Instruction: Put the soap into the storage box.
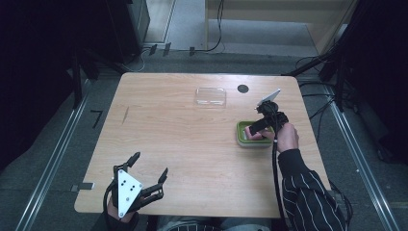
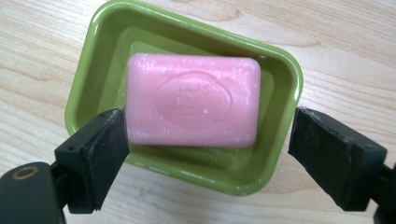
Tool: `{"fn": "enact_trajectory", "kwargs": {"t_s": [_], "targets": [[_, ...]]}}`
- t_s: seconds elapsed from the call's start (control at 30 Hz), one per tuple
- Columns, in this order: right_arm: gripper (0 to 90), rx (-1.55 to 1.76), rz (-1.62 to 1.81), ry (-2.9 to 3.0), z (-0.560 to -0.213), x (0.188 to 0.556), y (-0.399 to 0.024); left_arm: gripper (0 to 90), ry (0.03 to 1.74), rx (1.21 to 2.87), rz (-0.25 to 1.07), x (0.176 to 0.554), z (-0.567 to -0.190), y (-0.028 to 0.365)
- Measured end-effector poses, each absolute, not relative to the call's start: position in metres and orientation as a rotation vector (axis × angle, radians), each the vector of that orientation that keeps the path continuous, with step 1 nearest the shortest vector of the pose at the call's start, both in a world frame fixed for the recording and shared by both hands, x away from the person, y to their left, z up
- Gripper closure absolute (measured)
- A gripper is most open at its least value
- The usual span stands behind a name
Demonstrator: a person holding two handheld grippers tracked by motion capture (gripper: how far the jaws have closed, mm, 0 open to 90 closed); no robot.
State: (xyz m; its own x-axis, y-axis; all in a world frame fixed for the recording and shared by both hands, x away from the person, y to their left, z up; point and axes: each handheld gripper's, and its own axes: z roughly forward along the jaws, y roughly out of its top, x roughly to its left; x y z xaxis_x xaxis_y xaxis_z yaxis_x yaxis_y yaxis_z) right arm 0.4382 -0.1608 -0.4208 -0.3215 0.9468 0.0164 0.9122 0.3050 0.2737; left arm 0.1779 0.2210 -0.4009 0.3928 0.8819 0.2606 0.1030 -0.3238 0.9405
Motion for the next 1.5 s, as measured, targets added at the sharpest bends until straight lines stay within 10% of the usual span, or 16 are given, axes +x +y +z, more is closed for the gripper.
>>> {"fn": "enact_trajectory", "kwargs": {"t_s": [1.5], "targets": [[11.7, 1.589, 0.278, 2.547, -0.42, 0.329, -0.189, 13.1, 0.846, 1.701, 1.03, 0.181, -0.401, 0.218]]}}
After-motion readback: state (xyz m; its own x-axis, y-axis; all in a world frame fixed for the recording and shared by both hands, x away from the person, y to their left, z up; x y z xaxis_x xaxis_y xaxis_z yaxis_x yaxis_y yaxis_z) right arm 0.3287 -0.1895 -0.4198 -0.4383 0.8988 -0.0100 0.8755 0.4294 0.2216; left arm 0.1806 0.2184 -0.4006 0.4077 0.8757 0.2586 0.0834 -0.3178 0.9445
